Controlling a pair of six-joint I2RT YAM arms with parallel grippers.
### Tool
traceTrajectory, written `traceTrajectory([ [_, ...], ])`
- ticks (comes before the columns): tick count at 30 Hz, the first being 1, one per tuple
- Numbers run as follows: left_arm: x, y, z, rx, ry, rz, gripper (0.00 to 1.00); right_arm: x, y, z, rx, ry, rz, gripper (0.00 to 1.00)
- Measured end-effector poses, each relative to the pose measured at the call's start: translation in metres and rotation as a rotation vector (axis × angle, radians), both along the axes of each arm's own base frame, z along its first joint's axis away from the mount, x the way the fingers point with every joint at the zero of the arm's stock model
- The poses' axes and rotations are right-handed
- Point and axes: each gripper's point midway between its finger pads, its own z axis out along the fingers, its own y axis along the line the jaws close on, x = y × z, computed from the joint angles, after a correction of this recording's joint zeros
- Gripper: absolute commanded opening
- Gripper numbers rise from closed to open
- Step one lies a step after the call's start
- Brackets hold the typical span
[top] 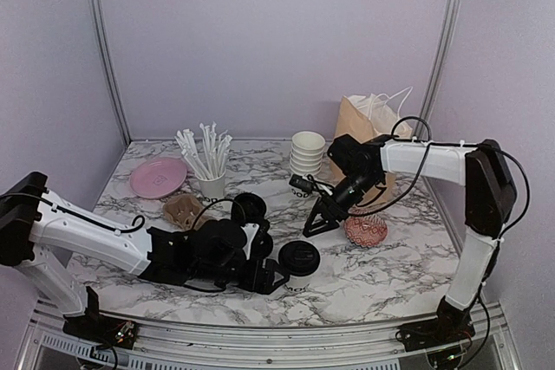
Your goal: Pack the takeout coffee
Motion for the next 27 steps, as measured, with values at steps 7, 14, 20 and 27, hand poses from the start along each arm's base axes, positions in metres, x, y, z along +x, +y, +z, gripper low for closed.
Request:
traceTrajectory([
  [7,-0.003,-0.012,0.013,-0.040,0.011,-0.029,0.79,-0.008,0.005,0.001,0.012,0.007,0.026,0.58],
  [14,-0.005,-0.016,0.012,-0.048,0.027,-0.038,0.78,-0.009,0.006,0.000,0.017,0.019,0.033,0.58],
  [20,0.003,-0.015,0.004,-0.050,0.061,0.006,0.77,-0.011,0.006,-0.003,0.017,0.025,0.039,0.58],
  [27,0.000,-0.020,0.008,-0.100,0.088,-0.021,0.80,-0.016,0.006,-0.005,0.020,0.039,0.048,0.58],
])
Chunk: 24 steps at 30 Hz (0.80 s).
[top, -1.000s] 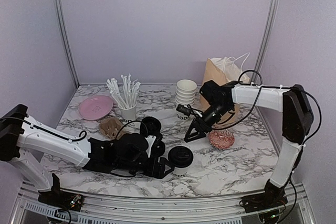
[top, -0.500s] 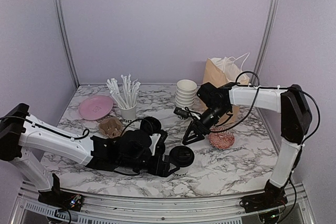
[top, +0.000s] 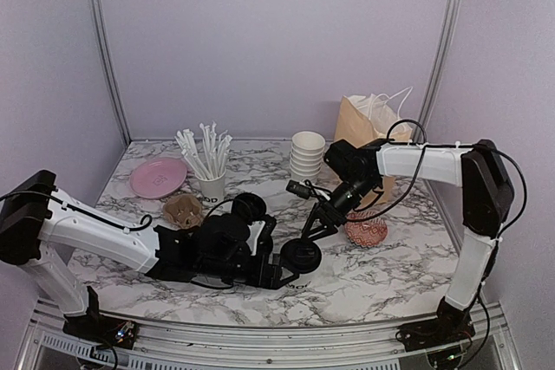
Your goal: Pack the takeout coffee
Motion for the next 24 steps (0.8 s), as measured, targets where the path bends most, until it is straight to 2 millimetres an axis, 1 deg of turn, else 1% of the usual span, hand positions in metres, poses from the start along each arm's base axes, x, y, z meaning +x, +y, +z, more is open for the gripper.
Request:
traceTrajectory([
  [5,-0.007,-0.010,0.013,-0.067,0.016,-0.042,0.79,0.000,0.000,0.000,0.001,0.000,0.000,0.58],
  [8,-0.005,-0.011,0.015,-0.087,0.036,-0.036,0.77,0.000,0.000,0.000,0.001,0.000,0.000,0.58],
  [10,-0.001,-0.009,0.012,-0.090,0.052,-0.019,0.76,0.000,0.000,0.000,0.001,0.000,0.000,0.58],
  [14,0.010,0.003,-0.003,-0.073,0.089,0.032,0.75,0.000,0.000,0.000,0.001,-0.001,0.000,0.58],
  [16,0.014,0.006,-0.005,-0.089,0.106,0.052,0.72,0.000,0.000,-0.001,0.003,0.001,0.000,0.58],
  [20,0.016,0.004,-0.010,-0.152,0.180,0.059,0.66,-0.001,0.001,-0.001,0.011,0.004,0.001,0.58],
  [22,0.014,0.003,-0.017,-0.176,0.222,0.055,0.64,0.000,0.001,-0.003,0.014,0.001,-0.003,0.57],
  [24,0.013,0.000,-0.017,-0.207,0.249,0.053,0.63,0.002,0.002,-0.005,0.007,0.000,-0.015,0.56],
])
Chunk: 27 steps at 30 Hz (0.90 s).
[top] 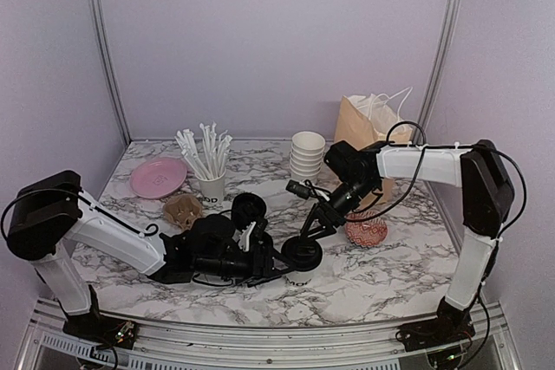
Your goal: Pack the takeout coffee
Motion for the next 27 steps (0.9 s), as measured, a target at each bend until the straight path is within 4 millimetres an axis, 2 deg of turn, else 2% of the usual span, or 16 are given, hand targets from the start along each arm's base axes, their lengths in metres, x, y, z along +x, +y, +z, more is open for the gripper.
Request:
traceTrajectory([
  [7,0.000,-0.004,0.003,-0.034,0.014,-0.008,0.67,0.001,0.001,0.000,-0.004,0.021,-0.022,0.54],
  [9,0.001,-0.004,0.006,-0.024,-0.001,-0.013,0.70,0.003,0.000,0.003,-0.002,0.011,-0.022,0.59],
  [11,0.002,-0.002,0.006,-0.005,-0.013,-0.016,0.72,0.005,-0.002,0.008,-0.002,-0.009,-0.023,0.71],
  [14,0.001,0.005,0.008,0.032,-0.041,-0.029,0.76,0.009,-0.009,0.027,0.019,-0.068,-0.013,0.85],
  [17,0.000,0.010,0.017,0.075,-0.093,-0.056,0.80,0.009,-0.014,0.065,0.083,-0.198,0.015,0.91],
  [19,0.003,0.011,0.033,0.102,-0.154,-0.074,0.83,0.005,-0.018,0.090,0.127,-0.292,0.037,0.92],
  [22,0.014,0.012,0.073,0.143,-0.295,-0.079,0.92,-0.005,-0.024,0.116,0.166,-0.441,0.088,0.93],
  [23,0.020,0.014,0.089,0.157,-0.356,-0.069,0.97,-0.010,-0.025,0.119,0.166,-0.490,0.111,0.95],
  [25,0.034,0.027,0.117,0.200,-0.478,-0.016,0.99,-0.024,-0.026,0.116,0.154,-0.576,0.173,0.97],
  [27,0.054,0.053,0.144,0.255,-0.593,0.085,0.99,-0.041,-0.027,0.102,0.140,-0.637,0.246,0.99],
])
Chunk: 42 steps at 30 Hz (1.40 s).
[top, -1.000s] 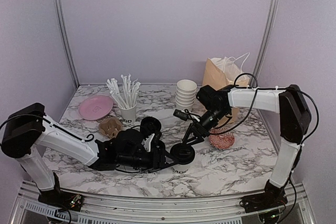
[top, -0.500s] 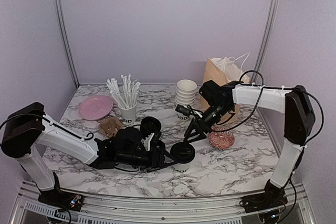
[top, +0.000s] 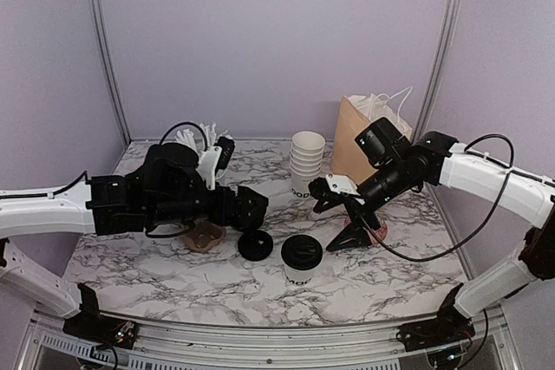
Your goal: Pack the takeout coffee
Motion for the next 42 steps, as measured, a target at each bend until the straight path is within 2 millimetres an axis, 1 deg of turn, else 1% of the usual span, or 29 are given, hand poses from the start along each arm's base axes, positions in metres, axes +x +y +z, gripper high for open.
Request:
traceTrajectory([
  [2,0.024,0.035,0.021,0.026,-0.102,0.123,0.99,-0.013,-0.001,-0.015,-0.022,-0.045,0.046,0.99],
  [5,0.057,0.081,0.043,0.051,-0.203,0.288,0.99,-0.020,0.003,-0.029,-0.041,-0.097,0.084,0.99],
  [7,0.073,0.105,0.054,0.058,-0.244,0.382,0.99,-0.017,0.010,-0.034,-0.050,-0.109,0.099,0.99],
  [8,0.077,0.111,0.057,0.057,-0.255,0.406,0.99,-0.015,0.014,-0.037,-0.057,-0.104,0.104,0.99],
  [10,0.077,0.114,0.053,0.053,-0.258,0.417,0.99,-0.009,0.024,-0.047,-0.074,-0.085,0.111,0.98],
  [11,0.076,0.114,0.049,0.052,-0.254,0.418,0.99,-0.007,0.027,-0.053,-0.084,-0.072,0.113,0.99],
  [13,0.074,0.114,0.029,0.069,-0.227,0.409,0.99,-0.005,0.034,-0.066,-0.108,-0.039,0.118,0.99],
  [15,0.070,0.116,0.010,0.094,-0.198,0.402,0.99,-0.003,0.037,-0.075,-0.125,-0.017,0.118,0.98],
  [17,0.067,0.117,-0.005,0.111,-0.173,0.396,0.99,-0.002,0.039,-0.080,-0.136,0.000,0.113,0.94],
  [20,0.064,0.119,-0.017,0.117,-0.144,0.392,0.99,0.000,0.041,-0.081,-0.141,0.009,0.106,0.84],
  [23,0.062,0.119,-0.020,0.107,-0.133,0.393,0.99,0.002,0.043,-0.084,-0.147,0.017,0.103,0.74],
  [24,0.062,0.119,-0.019,0.100,-0.134,0.394,0.99,0.002,0.044,-0.085,-0.152,0.022,0.101,0.73],
  [28,0.062,0.119,-0.013,0.076,-0.143,0.397,0.99,0.003,0.045,-0.086,-0.154,0.027,0.098,0.78],
  [32,0.063,0.117,-0.011,0.063,-0.148,0.397,0.99,0.003,0.045,-0.088,-0.168,0.012,0.095,0.77],
  [35,0.063,0.117,-0.011,0.061,-0.147,0.395,0.99,0.003,0.045,-0.088,-0.175,0.004,0.094,0.79],
  [36,0.063,0.117,-0.010,0.060,-0.147,0.394,0.99,0.003,0.045,-0.088,-0.177,0.002,0.093,0.79],
  [38,0.062,0.116,-0.010,0.059,-0.146,0.391,0.99,0.003,0.044,-0.088,-0.183,-0.004,0.089,0.73],
  [42,0.062,0.115,-0.010,0.055,-0.146,0.389,0.99,0.004,0.042,-0.088,-0.194,-0.011,0.078,0.68],
])
